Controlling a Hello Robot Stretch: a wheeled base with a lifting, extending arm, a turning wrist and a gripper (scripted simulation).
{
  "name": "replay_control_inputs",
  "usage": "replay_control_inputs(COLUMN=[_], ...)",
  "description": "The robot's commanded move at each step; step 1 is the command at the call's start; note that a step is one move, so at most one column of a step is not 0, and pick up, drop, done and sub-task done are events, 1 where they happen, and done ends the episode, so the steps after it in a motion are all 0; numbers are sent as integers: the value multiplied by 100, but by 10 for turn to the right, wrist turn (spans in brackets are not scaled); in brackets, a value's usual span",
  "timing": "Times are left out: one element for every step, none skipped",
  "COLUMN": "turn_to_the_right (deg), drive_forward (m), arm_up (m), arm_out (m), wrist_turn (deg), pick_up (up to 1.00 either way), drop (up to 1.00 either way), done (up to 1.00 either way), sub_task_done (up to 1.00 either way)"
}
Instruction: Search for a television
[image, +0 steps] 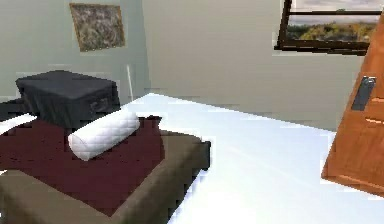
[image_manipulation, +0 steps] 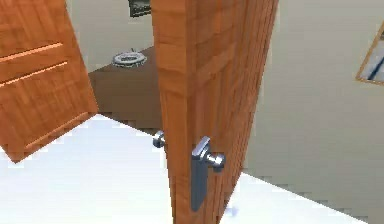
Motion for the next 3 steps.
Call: replay_control_inputs(turn_to_the_right=[270, 0, 420], drive_forward=[0, 40, 0], arm_up=[0, 0, 0], arm_out=[0, 0, 0], wrist_turn=[0, 0, 0], pick_up=[0, 0, 0], drop=[0, 0, 0], done=[0, 0, 0], sub_task_done=[0, 0, 0])
